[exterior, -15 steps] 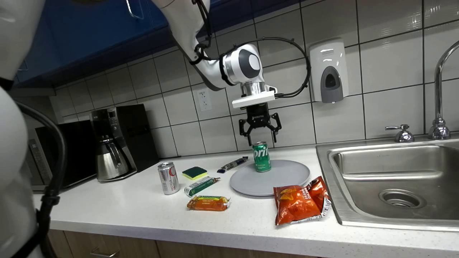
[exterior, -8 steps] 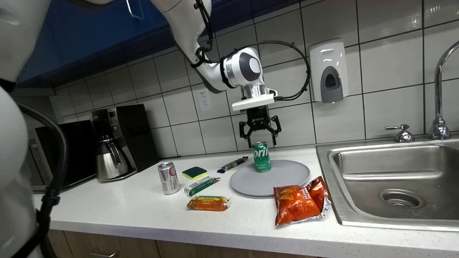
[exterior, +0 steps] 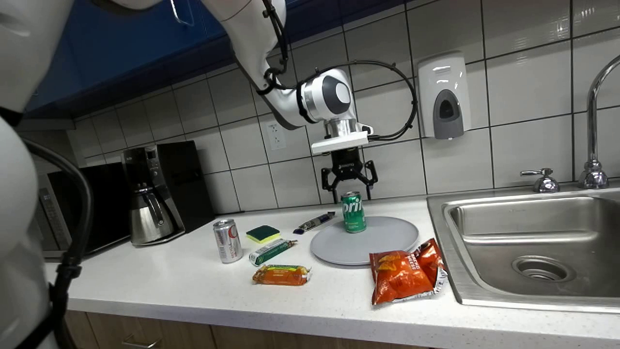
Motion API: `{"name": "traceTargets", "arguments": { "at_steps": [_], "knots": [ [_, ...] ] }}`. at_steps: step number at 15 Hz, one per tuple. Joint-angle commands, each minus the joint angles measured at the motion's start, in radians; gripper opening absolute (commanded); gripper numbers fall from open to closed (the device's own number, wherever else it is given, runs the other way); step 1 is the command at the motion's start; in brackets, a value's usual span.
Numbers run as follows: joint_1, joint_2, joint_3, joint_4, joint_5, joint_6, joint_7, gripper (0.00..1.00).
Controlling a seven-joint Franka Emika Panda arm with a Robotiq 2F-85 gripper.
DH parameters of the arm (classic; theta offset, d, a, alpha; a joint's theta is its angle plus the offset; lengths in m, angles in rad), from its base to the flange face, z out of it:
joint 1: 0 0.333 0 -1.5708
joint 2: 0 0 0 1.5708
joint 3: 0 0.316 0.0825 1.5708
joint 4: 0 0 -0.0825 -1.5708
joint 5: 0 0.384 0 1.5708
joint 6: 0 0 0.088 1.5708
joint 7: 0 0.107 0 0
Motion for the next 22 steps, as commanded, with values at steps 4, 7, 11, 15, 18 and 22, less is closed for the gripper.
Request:
{"name": "traceTargets", "arguments": {
  "at_steps": [4, 7, 11, 15, 18, 22],
  "knots": [
    [-0.009, 0.015, 0.014, 0.018, 0.000, -0.021, 0.027, 1.00],
    [-0.009, 0.015, 0.015, 0.016, 0.000, -0.022, 0.026, 1.00],
    [-0.008, 0.014, 0.015, 0.015, -0.001, -0.023, 0.027, 1.00],
    [-0.009, 0.013, 0.016, 0.012, -0.001, -0.017, 0.024, 0.75],
    [-0.010, 0.016, 0.016, 0.014, -0.001, -0.014, 0.021, 0.58],
    [-0.010, 0.018, 0.017, 0.016, 0.000, -0.015, 0.019, 0.38]
  ]
}}
